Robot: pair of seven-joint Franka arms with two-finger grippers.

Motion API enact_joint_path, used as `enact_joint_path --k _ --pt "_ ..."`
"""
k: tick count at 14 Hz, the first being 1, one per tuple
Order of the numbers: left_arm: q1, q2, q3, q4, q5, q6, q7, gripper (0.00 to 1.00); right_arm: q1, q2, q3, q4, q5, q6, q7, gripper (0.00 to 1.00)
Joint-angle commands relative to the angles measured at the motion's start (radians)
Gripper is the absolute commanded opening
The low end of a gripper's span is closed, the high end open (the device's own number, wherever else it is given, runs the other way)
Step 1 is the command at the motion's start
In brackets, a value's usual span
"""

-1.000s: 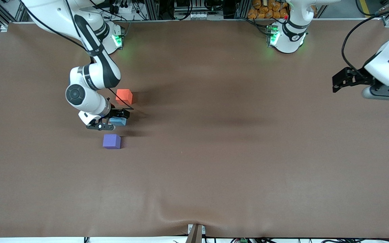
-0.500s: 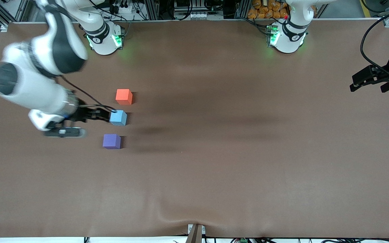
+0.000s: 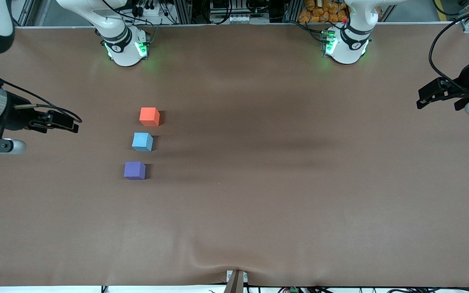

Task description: Place blue block between orange and purple blocks

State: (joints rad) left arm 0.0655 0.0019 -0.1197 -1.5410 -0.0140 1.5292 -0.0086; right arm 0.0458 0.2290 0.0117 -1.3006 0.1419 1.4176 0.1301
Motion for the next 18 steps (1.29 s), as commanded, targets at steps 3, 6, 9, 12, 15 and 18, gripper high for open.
enact_joint_path --k 3,6,9,12,15,18 --pt "-0.012 -0.003 -0.008 0.022 0.019 -0.04 -0.019 1.0 -0.047 -0.069 0.034 0.039 -0.073 -0.099 0.008 1.0" --pt "-0.088 -0.008 0.032 0.022 0.022 -0.058 -0.022 1.0 -0.047 -0.236 0.053 -0.184 -0.106 0.056 0.008 1.0" --pt "-0.17 -0.01 0.118 0.022 0.02 -0.076 -0.04 1.0 -0.047 -0.301 0.063 -0.264 -0.145 0.072 0.008 1.0" --pt "-0.161 -0.011 0.12 0.024 0.02 -0.08 -0.037 1.0 -0.052 -0.324 0.059 -0.29 -0.148 0.093 -0.007 1.0" --pt "-0.148 -0.014 0.12 0.031 0.022 -0.098 -0.027 1.0 -0.061 -0.293 0.054 -0.229 -0.145 0.086 -0.007 1.0" --pt "-0.131 -0.013 0.11 0.038 0.023 -0.103 -0.025 1.0 -0.061 -0.292 0.054 -0.227 -0.14 0.086 -0.007 1.0"
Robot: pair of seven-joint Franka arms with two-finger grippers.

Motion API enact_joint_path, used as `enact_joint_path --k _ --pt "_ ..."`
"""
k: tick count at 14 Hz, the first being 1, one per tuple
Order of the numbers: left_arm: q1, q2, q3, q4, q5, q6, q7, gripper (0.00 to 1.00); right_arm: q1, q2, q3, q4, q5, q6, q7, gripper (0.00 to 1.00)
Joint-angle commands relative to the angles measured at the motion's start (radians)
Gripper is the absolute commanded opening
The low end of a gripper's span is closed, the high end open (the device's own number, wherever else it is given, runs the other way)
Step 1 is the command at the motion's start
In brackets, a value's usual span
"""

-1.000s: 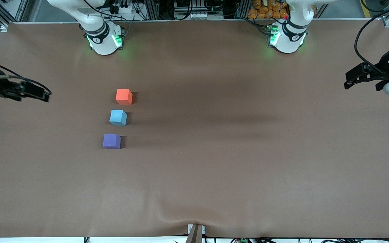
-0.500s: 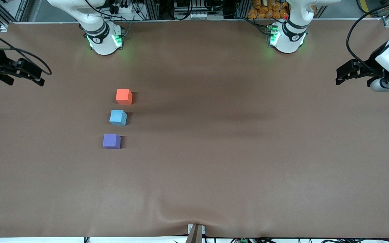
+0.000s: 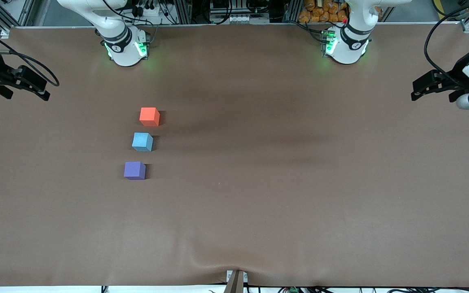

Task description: Place blue block between orange and purple blocks

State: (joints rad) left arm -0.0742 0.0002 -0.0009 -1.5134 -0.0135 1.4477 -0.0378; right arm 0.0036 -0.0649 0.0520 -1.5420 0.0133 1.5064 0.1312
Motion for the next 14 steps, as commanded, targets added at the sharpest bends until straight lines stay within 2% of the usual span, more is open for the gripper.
enact_joint_path --k 1,8,11,14 --pt "0.008 -0.011 -0.008 0.01 0.023 -0.021 0.004 1.0 -0.019 0.0 0.014 0.014 -0.007 -0.003 -0.007 1.0" --pt "0.007 -0.008 -0.008 0.009 0.023 -0.021 -0.001 1.0 -0.022 0.002 0.008 0.011 0.0 -0.012 -0.007 1.0" --pt "0.007 -0.008 -0.007 0.012 0.021 -0.021 -0.002 1.0 -0.024 0.0 0.005 0.011 -0.001 -0.014 -0.163 1.0" --pt "0.007 -0.009 -0.007 0.012 0.021 -0.041 -0.007 1.0 -0.025 0.002 0.005 0.011 0.0 -0.032 -0.163 1.0"
